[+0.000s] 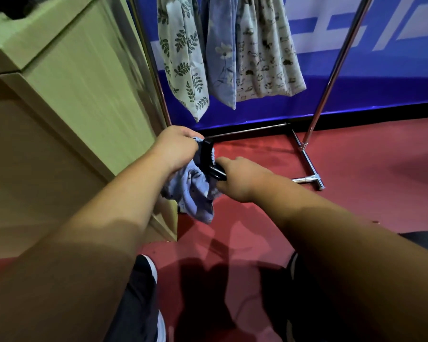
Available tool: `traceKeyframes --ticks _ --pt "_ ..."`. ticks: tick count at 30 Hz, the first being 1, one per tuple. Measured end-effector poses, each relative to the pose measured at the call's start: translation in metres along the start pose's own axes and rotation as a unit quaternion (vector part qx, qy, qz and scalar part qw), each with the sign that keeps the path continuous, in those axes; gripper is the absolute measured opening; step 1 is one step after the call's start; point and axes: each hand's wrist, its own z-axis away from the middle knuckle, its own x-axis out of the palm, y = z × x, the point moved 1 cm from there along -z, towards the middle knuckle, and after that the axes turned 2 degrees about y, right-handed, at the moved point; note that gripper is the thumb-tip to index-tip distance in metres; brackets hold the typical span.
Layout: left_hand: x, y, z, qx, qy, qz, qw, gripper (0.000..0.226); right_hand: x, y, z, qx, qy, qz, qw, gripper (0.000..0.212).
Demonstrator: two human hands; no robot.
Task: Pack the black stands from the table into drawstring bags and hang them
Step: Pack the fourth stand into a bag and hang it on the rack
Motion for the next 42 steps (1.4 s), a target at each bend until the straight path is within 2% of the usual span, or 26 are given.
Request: traceKeyframes --ticks 2,5,7,9,10,13,14,18,22,23,25,27,31,33,35,39,40,42 --pt "0.004 0.0 0.0 0.007 0.01 -0.007 1.0 0.026 0.005 -0.003 0.001 0.0 -0.015 -0.002 1.0 0.062" --pt "0.007 -0.001 -0.002 0.025 0.034 -0.039 0.998 0.025 0.006 -0.007 0.005 0.008 -0.044 0.001 0.999 0.093" --pt "0.007 -0.001 -0.005 0.042 0.043 -0.031 0.998 0.015 0.008 -0.01 0.005 0.006 -0.054 0.015 0.998 0.099" --pt "0.006 -0.001 -0.006 0.067 0.035 -0.023 0.997 0.01 0.011 -0.014 0.002 0.004 -0.056 0.032 0.998 0.092" --pt "0.005 0.0 -0.006 0.086 0.021 -0.04 0.995 0.012 0.011 -0.015 0.0 0.001 -0.058 0.041 0.998 0.082" --pt "0.006 0.005 0.0 0.146 -0.022 -0.168 0.975 0.008 0.009 -0.013 -0.005 -0.003 -0.061 0.028 0.998 0.034" --pt "0.007 0.007 0.002 0.159 -0.031 -0.205 0.965 0.008 0.009 -0.011 -0.005 0.006 -0.061 0.011 0.998 0.029" --pt "0.012 0.01 0.009 0.171 -0.076 -0.238 0.953 0.006 0.014 -0.004 -0.006 0.052 -0.024 -0.101 0.993 0.04" --pt "0.018 0.012 0.017 0.175 -0.137 -0.242 0.945 0.005 0.015 -0.008 -0.003 0.058 -0.023 -0.137 0.989 0.04" --pt "0.018 0.013 0.017 0.177 -0.138 -0.245 0.943 0.005 0.016 -0.008 -0.002 0.077 -0.033 -0.204 0.975 0.033" --pt "0.015 0.014 0.016 0.178 -0.13 -0.253 0.942 0.006 0.018 -0.011 0.001 0.14 -0.066 -0.358 0.921 0.023" --pt "0.011 0.014 0.014 0.182 -0.128 -0.285 0.932 0.008 0.02 -0.01 0.0 0.161 -0.088 -0.432 0.883 0.021" --pt "0.002 0.01 0.012 0.181 -0.144 -0.344 0.91 0.025 0.015 -0.017 -0.004 0.122 -0.149 -0.569 0.8 0.03" --pt "-0.002 0.006 0.008 0.168 -0.137 -0.331 0.918 0.022 0.008 -0.021 -0.003 0.112 -0.158 -0.639 0.744 0.03" --pt "-0.008 0.006 0.007 0.141 -0.136 -0.273 0.942 0.019 0.001 -0.021 -0.004 0.105 -0.153 -0.696 0.693 0.023" --pt "-0.022 0.011 0.015 0.119 -0.175 -0.111 0.971 0.006 -0.01 -0.013 -0.011 0.15 -0.102 -0.753 0.633 0.024" --pt "-0.023 0.011 0.015 0.124 -0.191 -0.095 0.969 0.013 -0.01 -0.013 -0.01 0.159 -0.097 -0.759 0.625 0.028" --pt "-0.022 0.009 0.014 0.128 -0.214 -0.084 0.965 0.024 -0.009 -0.013 -0.008 0.162 -0.088 -0.74 0.647 0.036"
